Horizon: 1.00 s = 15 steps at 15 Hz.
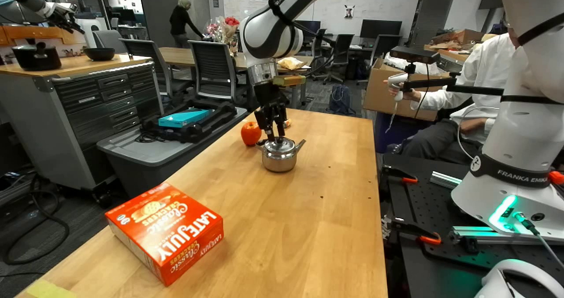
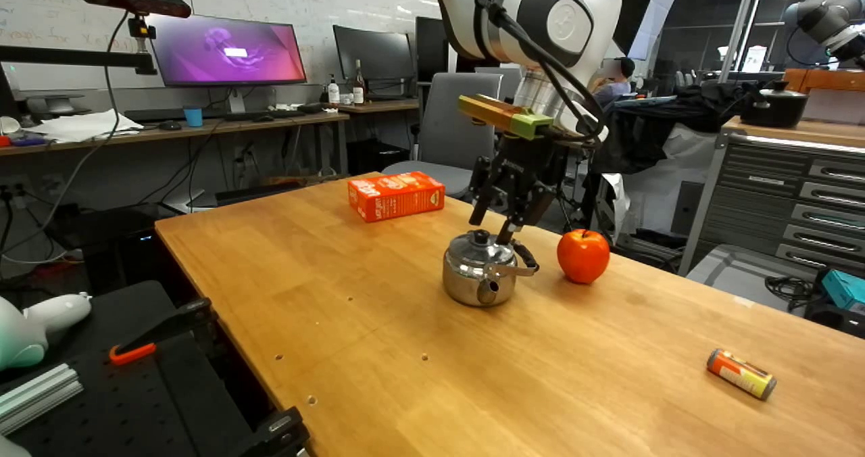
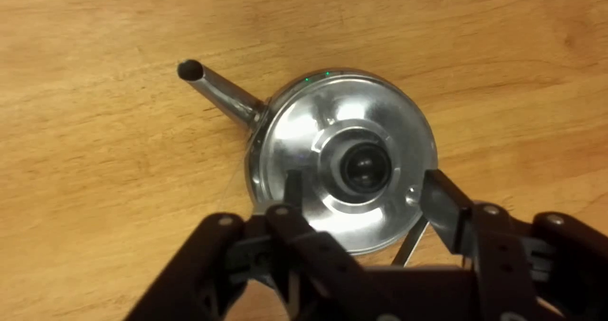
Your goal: Put the silver lid on the kettle
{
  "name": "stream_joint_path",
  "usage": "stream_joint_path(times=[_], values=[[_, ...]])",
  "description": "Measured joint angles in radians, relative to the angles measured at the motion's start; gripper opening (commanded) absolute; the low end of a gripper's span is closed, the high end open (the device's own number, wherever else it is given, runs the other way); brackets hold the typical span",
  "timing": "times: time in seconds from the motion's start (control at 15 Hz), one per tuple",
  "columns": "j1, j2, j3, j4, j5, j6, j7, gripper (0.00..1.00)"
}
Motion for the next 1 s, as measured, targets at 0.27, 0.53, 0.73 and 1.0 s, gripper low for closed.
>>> stream_joint_path(times=[0.27, 0.53, 0.73, 1.0], values=[[0.006, -0.019, 0.0, -0.002, 0.0, -0.001, 0.0, 1.0], [0.013, -0.086, 0.0, -0.019, -0.008, -0.002, 0.0, 1.0], [0.02, -0.174, -0.002, -0.071, -0.041, 0.015, 0.0, 1.0], [0.03, -0.326, -0.007, -0.211, -0.121, 0.151, 0.0, 1.0]])
